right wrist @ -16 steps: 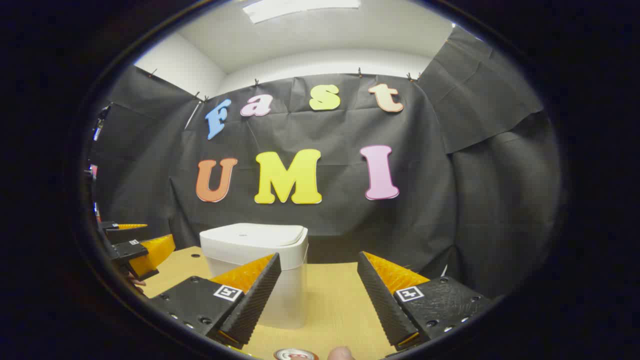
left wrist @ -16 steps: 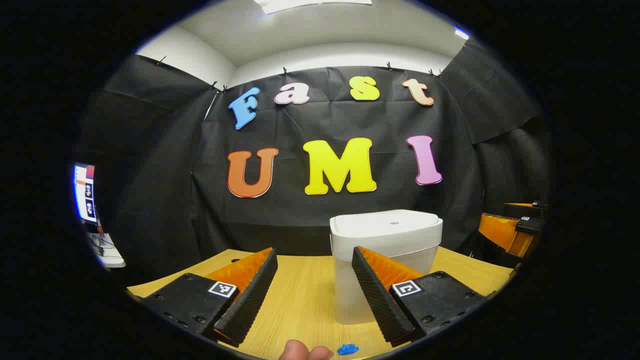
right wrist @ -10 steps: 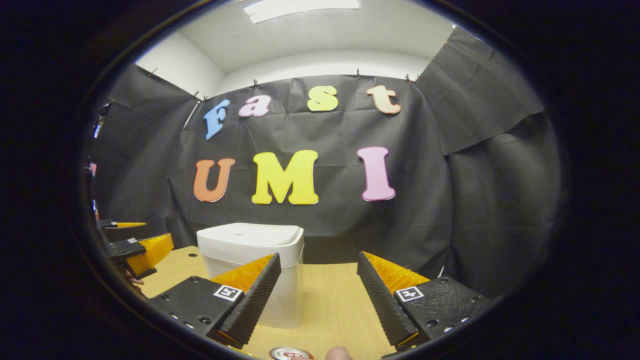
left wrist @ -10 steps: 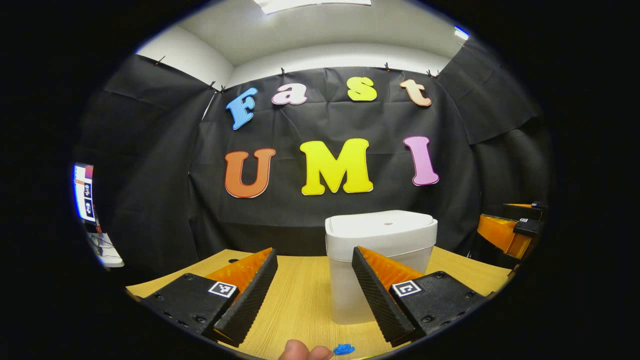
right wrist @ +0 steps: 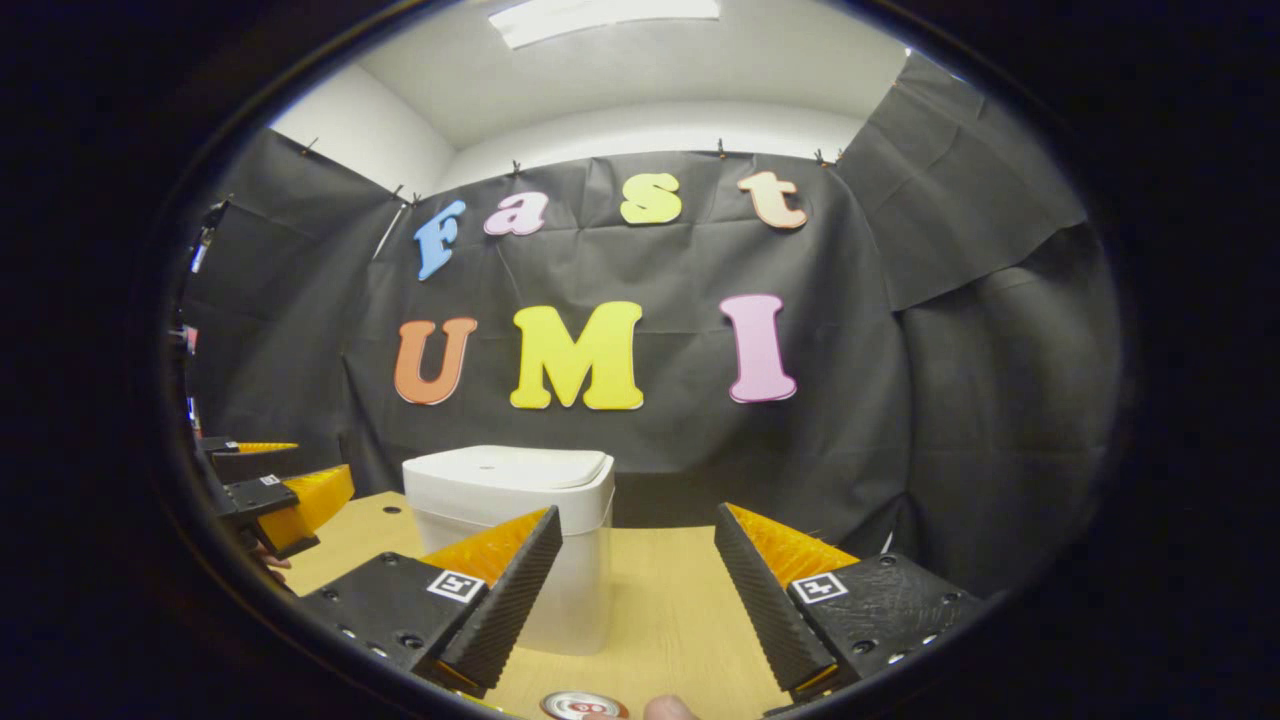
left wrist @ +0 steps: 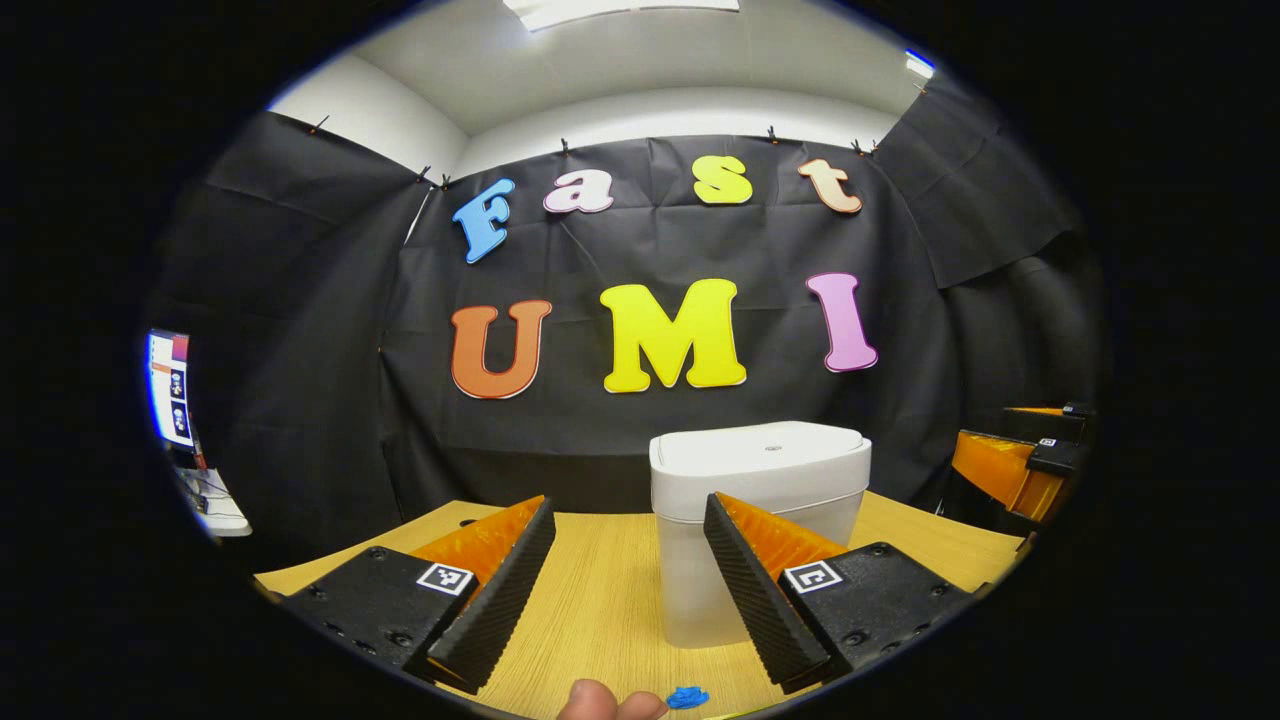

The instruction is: Press the lid of the desktop garbage bin to open it, pick up the crumpled paper on the desktop and throw it into the bin, then pick up the pop can on the desktop and drop it into the bin, and finally close the garbage bin lid.

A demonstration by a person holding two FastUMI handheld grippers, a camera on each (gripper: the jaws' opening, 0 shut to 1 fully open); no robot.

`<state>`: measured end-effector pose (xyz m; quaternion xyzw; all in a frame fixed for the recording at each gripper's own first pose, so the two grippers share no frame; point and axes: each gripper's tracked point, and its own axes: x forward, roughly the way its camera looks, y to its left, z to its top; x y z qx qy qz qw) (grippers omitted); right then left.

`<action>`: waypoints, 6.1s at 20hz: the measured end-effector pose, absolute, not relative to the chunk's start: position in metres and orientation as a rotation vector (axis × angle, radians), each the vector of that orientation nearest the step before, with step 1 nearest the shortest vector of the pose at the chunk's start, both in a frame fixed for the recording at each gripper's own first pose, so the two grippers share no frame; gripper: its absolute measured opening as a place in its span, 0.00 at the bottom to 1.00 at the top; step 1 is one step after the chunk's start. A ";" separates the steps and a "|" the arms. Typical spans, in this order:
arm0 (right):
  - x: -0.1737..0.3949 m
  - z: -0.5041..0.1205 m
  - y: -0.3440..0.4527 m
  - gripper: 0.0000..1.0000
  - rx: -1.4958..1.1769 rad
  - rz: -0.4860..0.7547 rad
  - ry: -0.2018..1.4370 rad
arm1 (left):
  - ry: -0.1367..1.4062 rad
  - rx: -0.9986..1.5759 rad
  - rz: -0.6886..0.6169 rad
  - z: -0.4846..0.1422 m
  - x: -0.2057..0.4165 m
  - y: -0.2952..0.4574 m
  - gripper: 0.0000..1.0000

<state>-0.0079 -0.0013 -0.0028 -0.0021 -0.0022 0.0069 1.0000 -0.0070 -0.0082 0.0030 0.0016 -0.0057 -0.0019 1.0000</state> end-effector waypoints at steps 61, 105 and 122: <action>0.078 0.066 0.092 0.96 0.024 0.290 0.013 | 0.098 -0.055 0.012 -0.067 -0.016 0.020 0.97; -0.065 -0.124 -0.037 0.96 0.030 0.051 0.143 | 0.641 -0.033 -0.060 -0.271 -0.071 -0.052 0.87; -0.080 -0.160 0.015 0.95 -0.003 0.132 0.232 | 0.607 -0.074 -0.089 -0.261 -0.073 -0.056 0.32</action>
